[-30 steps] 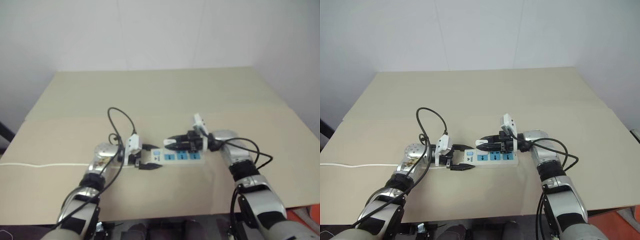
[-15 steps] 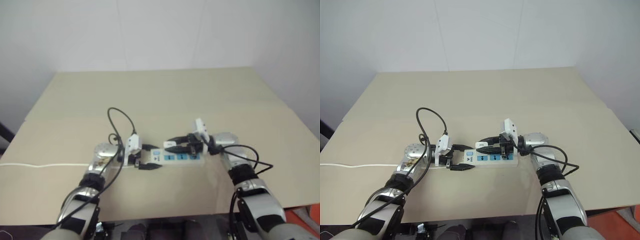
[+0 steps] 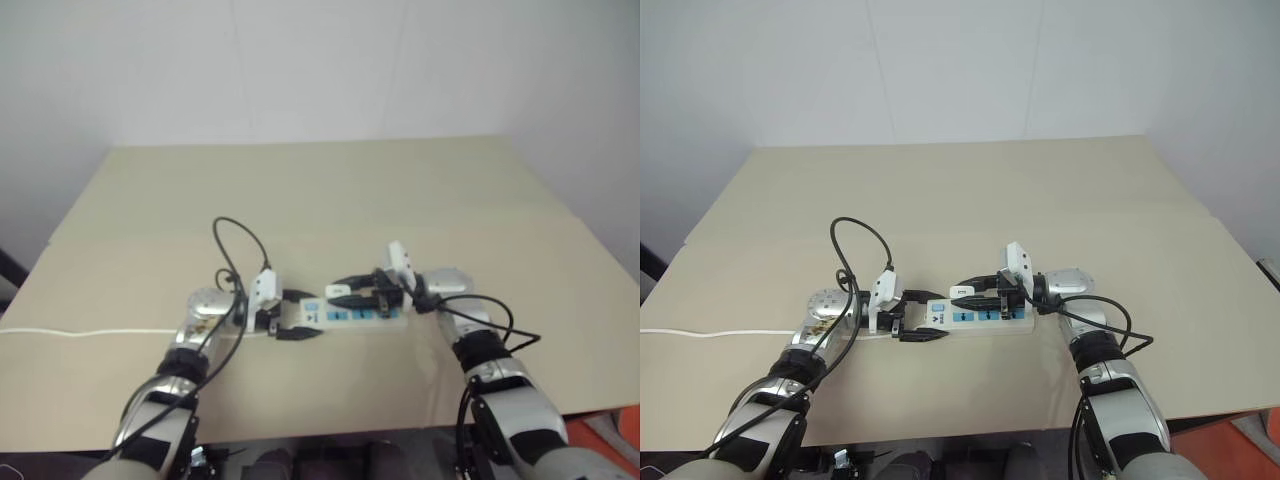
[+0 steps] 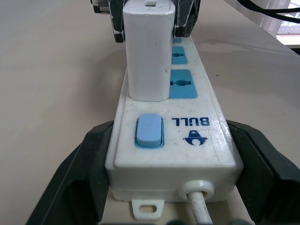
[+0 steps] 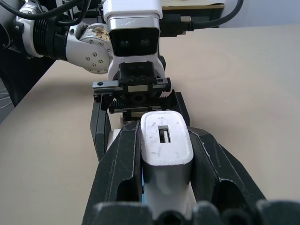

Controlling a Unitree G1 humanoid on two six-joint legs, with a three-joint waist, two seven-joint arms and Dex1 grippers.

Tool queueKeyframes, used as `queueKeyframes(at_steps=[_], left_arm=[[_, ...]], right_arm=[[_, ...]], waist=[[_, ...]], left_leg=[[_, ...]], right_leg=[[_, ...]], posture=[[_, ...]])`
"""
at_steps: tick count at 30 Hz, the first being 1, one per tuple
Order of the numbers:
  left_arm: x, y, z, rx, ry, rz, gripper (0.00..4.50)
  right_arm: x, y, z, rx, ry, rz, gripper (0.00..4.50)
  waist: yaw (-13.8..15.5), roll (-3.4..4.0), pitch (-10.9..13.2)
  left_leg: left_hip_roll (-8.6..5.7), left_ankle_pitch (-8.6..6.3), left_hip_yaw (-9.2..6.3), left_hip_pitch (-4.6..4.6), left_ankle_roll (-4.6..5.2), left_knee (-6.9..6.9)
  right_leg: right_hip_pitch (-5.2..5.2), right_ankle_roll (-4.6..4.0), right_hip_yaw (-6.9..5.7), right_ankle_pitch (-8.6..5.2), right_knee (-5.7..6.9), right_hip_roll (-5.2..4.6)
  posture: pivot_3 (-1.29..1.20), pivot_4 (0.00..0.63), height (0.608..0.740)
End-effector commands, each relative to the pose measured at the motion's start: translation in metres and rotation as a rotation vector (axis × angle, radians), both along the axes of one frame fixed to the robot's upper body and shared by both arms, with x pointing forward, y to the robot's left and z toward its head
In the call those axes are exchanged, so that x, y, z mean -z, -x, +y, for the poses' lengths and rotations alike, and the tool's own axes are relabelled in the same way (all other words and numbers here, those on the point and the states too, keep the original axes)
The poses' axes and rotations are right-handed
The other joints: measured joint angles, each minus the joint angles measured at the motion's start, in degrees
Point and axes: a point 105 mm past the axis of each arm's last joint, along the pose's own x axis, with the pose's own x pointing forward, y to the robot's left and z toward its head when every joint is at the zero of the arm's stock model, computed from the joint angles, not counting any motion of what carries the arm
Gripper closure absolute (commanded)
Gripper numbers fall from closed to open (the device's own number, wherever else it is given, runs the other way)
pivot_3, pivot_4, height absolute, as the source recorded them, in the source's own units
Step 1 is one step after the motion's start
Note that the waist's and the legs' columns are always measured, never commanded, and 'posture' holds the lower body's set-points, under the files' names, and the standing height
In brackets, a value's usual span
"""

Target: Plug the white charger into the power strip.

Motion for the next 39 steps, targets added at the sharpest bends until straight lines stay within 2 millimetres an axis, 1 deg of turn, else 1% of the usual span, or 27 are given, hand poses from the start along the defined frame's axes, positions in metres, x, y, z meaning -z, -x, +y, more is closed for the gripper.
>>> queueKeyframes(at_steps=[1,4,6,8,13,14,18,20,22,25,27,30,32,34,35,36,37,39], left_arm=[[0.003,0.003,-0.002,0.013,-0.007,0.007,1.24],[0.003,0.003,-0.002,0.012,-0.008,0.008,1.24],[0.003,0.003,-0.001,0.013,-0.01,0.008,1.24],[0.003,0.003,-0.001,0.012,-0.011,0.007,1.24],[0.002,0.002,0.0,0.011,-0.011,0.006,1.24],[0.002,0.002,0.0,0.011,-0.011,0.006,1.24],[0.003,0.001,-0.001,0.004,-0.001,0.04,1.24],[0.001,0.0,-0.001,0.0,0.013,0.067,0.5],[-0.002,0.001,-0.001,0.009,0.019,0.076,0.06],[-0.004,0.002,0.001,0.016,0.016,0.069,0.06],[-0.008,0.003,0.005,0.015,0.025,0.05,0.06],[-0.023,0.005,0.019,-0.024,0.073,0.032,0.06],[-0.035,0.014,0.031,-0.002,0.098,0.039,0.06],[-0.049,0.022,0.048,-0.007,0.118,0.047,0.06],[-0.057,0.025,0.058,-0.022,0.122,0.043,0.06],[-0.062,0.028,0.064,-0.031,0.123,0.042,0.06],[-0.068,0.03,0.074,-0.057,0.125,0.035,0.06],[-0.074,0.034,0.087,-0.097,0.121,0.026,0.06]], right_arm=[[0.026,0.001,-0.003,0.035,0.09,0.02,3.31],[0.023,-0.001,-0.003,0.04,0.078,0.01,3.31],[0.019,-0.002,-0.003,0.037,0.071,0.01,2.59],[0.016,-0.004,-0.003,0.038,0.064,0.004,2.06],[0.011,-0.006,-0.005,0.042,0.065,-0.018,0.22],[0.01,-0.006,-0.005,0.041,0.065,-0.018,0.02],[0.007,-0.006,-0.007,0.035,0.064,-0.019,0.02],[0.007,-0.006,-0.007,0.035,0.067,-0.03,0.0],[0.006,-0.006,-0.008,0.037,0.068,-0.036,0.0],[0.005,-0.006,-0.009,0.041,0.063,-0.03,0.0],[0.0,-0.006,-0.009,0.035,0.048,-0.019,0.0],[-0.013,-0.003,-0.015,0.041,0.02,-0.062,0.0],[-0.023,-0.001,-0.022,0.061,0.006,-0.083,0.0],[-0.035,0.003,-0.036,0.089,-0.006,-0.119,0.0],[-0.041,0.007,-0.047,0.108,0.0,-0.128,0.0],[-0.045,0.011,-0.054,0.12,0.006,-0.131,0.0],[-0.05,0.014,-0.067,0.154,0.014,-0.137,0.0],[-0.056,0.021,-0.086,0.21,0.035,-0.135,0.0]], waist=[[0.0,0.0,0.0],[0.0,0.0,0.0],[0.0,0.0,0.0],[0.0,0.0,0.0],[0.0,0.0,0.0],[0.0,0.0,0.0],[0.0,0.0,0.0],[0.0,0.0,0.0],[0.0,0.0,0.0],[-0.1,-0.01,0.0],[-0.1,-0.01,0.0],[-0.2,-0.01,0.0],[-0.3,-0.01,0.0],[-0.5,-0.01,0.0],[-0.4,0.01,0.1],[-0.4,0.01,0.1],[-0.3,0.02,0.1],[0.0,0.03,0.1]], left_leg=[[0.0,0.0,0.0,0.01,0.0,0.0],[0.0,0.0,0.0,0.05,0.0,0.0],[0.0,0.0,0.0,0.05,0.0,0.0],[0.01,0.0,0.0,0.03,0.0,0.0],[0.02,0.01,0.01,0.02,-0.02,-0.04],[0.01,0.01,0.01,0.02,-0.02,-0.05],[0.01,0.01,0.0,0.02,-0.01,-0.05],[0.01,0.01,0.01,0.01,-0.01,-0.06],[0.01,0.01,0.01,-0.01,-0.01,-0.06],[0.02,0.01,0.01,-0.02,-0.01,-0.08],[0.01,0.01,0.01,-0.04,-0.02,-0.09],[0.03,0.01,0.0,-0.15,-0.02,-0.09],[0.03,0.12,0.01,-0.35,-0.2,-0.09],[0.04,0.27,0.0,-0.9,-0.45,-0.04],[0.04,0.35,0.0,-1.03,-0.58,-0.05],[0.06,0.35,-0.01,-1.11,-0.58,-0.05],[0.05,0.35,-0.01,-1.14,-0.58,-0.06],[0.04,0.32,-0.01,-1.15,-0.54,-0.07]], right_leg=[[0.01,0.0,0.0,0.0,0.0,0.0],[0.01,-0.01,0.01,-0.01,-0.02,0.0],[0.01,-0.02,0.01,-0.01,-0.02,0.0],[-0.02,-0.03,0.01,-0.02,0.0,0.01],[-0.02,-0.04,0.0,-0.02,-0.01,0.01],[-0.02,-0.04,0.0,-0.02,-0.02,0.01],[-0.02,-0.04,0.0,-0.03,-0.01,0.01],[-0.02,-0.04,0.0,-0.03,-0.01,0.01],[-0.04,-0.04,0.0,-0.03,0.0,0.01],[-0.05,-0.04,0.0,-0.03,0.0,0.03],[-0.06,-0.04,-0.01,-0.03,0.0,0.03],[-0.19,-0.05,0.0,-0.03,0.03,0.02],[-0.41,-0.05,0.02,-0.03,0.05,0.03],[-0.97,-0.08,0.05,-0.02,0.15,0.02],[-1.1,-0.09,0.05,-0.01,0.17,0.03],[-1.19,-0.1,0.03,-0.01,0.17,0.03],[-1.2,-0.1,0.03,-0.01,0.16,0.02],[-1.15,-0.09,0.01,-0.01,0.11,0.01]], posture=[[0.0,0.15,0.74],[0.0,0.15,0.74],[0.0,0.15,0.74],[0.0,0.15,0.74],[0.0,0.15,0.74],[0.0,0.15,0.74],[0.0,0.15,0.74],[0.0,0.15,0.74],[0.0,0.15,0.74],[0.0,0.15,0.74],[0.0,0.15,0.74],[0.0,0.15,0.74],[0.0,0.15,0.74],[0.0,0.15,0.74],[0.0,0.15,0.74],[0.0,0.15,0.74],[0.0,0.15,0.74],[0.0,0.15,0.74]])
